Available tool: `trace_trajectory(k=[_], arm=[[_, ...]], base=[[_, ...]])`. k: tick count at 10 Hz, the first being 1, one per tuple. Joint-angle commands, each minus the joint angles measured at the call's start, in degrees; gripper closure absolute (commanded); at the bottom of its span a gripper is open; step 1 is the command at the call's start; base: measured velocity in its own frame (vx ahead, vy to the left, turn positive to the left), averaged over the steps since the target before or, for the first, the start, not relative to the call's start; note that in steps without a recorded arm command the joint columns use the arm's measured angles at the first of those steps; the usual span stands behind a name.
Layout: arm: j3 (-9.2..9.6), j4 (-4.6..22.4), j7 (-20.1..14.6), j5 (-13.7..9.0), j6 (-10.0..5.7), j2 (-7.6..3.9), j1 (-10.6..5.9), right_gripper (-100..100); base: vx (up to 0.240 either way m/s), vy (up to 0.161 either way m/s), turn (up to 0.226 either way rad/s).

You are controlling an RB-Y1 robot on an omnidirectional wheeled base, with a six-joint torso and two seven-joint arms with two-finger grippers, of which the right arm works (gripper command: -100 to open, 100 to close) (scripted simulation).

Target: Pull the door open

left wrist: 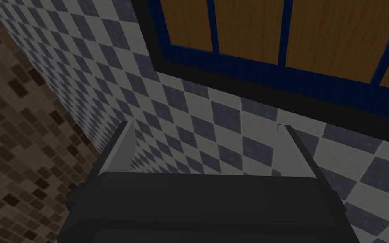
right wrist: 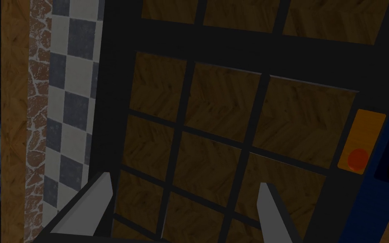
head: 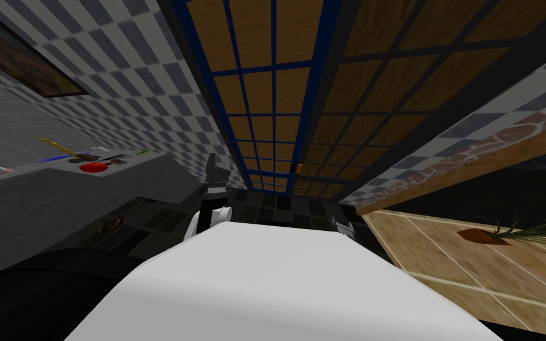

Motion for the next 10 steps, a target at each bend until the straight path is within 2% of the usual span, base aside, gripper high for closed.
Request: trace_trajectory(k=[1,3,5,7,9,10], arm=[[-1.69,0.41,0.61,-0.05,0.26,0.16,-0.1,-100],[-3.7,1.06,1.31,-0.07,0.5,0.5,-0.75,-100],[-5.72,1.67,2.19,0.06,0.69,1.46,-2.63,-100],[-6.4,1.83,2.63,0.23,0.71,2.27,-4.24,-100],[-6.64,1.86,2.88,0.38,0.69,2.87,-5.45,-100],[-6.67,1.83,3.05,0.52,0.65,3.42,-6.58,-100]], base=[[-0.052,-0.038,0.095],[-0.014,-0.037,0.121],[0.074,-0.025,0.188],[0.15,-0.063,0.194],[0.132,-0.033,0.088],[0.142,-0.024,0.158]])
